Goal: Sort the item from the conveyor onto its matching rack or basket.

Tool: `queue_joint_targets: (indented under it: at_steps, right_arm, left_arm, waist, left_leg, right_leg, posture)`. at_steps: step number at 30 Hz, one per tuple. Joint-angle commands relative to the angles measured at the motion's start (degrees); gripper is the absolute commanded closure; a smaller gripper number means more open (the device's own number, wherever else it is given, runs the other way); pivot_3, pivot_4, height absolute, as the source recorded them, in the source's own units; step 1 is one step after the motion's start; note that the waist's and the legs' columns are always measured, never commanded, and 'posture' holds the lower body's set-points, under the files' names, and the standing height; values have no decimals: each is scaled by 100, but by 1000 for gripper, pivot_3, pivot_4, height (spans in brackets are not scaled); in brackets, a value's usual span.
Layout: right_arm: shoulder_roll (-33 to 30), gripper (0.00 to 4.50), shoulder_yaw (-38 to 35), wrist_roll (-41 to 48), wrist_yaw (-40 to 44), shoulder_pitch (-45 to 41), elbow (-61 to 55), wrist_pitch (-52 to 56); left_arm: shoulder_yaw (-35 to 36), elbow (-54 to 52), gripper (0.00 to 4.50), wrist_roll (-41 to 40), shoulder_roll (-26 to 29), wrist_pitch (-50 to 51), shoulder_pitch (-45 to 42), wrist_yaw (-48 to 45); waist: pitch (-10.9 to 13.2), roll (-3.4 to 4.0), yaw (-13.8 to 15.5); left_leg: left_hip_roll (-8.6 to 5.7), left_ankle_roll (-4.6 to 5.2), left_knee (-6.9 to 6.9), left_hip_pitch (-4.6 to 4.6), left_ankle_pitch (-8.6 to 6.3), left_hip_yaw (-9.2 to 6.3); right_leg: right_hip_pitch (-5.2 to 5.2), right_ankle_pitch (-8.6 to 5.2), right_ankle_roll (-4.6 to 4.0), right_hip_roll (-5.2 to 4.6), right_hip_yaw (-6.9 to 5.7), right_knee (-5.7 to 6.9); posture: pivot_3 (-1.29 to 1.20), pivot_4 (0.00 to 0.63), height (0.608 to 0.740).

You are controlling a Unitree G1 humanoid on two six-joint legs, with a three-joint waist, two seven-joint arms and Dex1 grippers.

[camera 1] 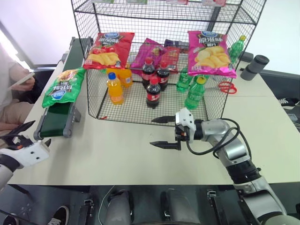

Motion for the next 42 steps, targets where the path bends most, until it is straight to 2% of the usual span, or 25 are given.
queue_joint_targets:
  at_steps: [1,11,19,42]
  right_arm:
    - [-27,91,-83,194,103,-15,-316,38]
    - [188,91,-434,1052,-18,21,-661,663]
    - [341,91,-392,773,-228,95,-492,234]
    - [331,91,-387,717,-378,27,-593,252]
  left_arm:
    - [39,47,0,3,134,-96,47,112]
    - [-64,236,0,8,231,-195,-60,191]
    - [-166,348,0,-15,310,-227,-146,234]
    - [-633,888,0,9,427,-506,-611,464]
  waist:
    - [-1,-1,-2]
    - [-1,-1,4]
    - [-1,-1,1]
    - [-1,-1,9]
  left_leg:
    - [0,0,0,0,0,0]
    - [1,0,0,0,0,0]
    - [1,0,0,0,0,1]
    - [-1,0,0,0,0,4]
  right_leg:
    - [0,0,0,0,0,0]
    - [0,0,0,-1,0,0]
    - [-1,0,0,-1,0,0]
    - [0,0,1,0,0,0]
  posture:
    - [0,150,740]
    - [0,150,740]
    - [0,150,740]
    - [0,150,740]
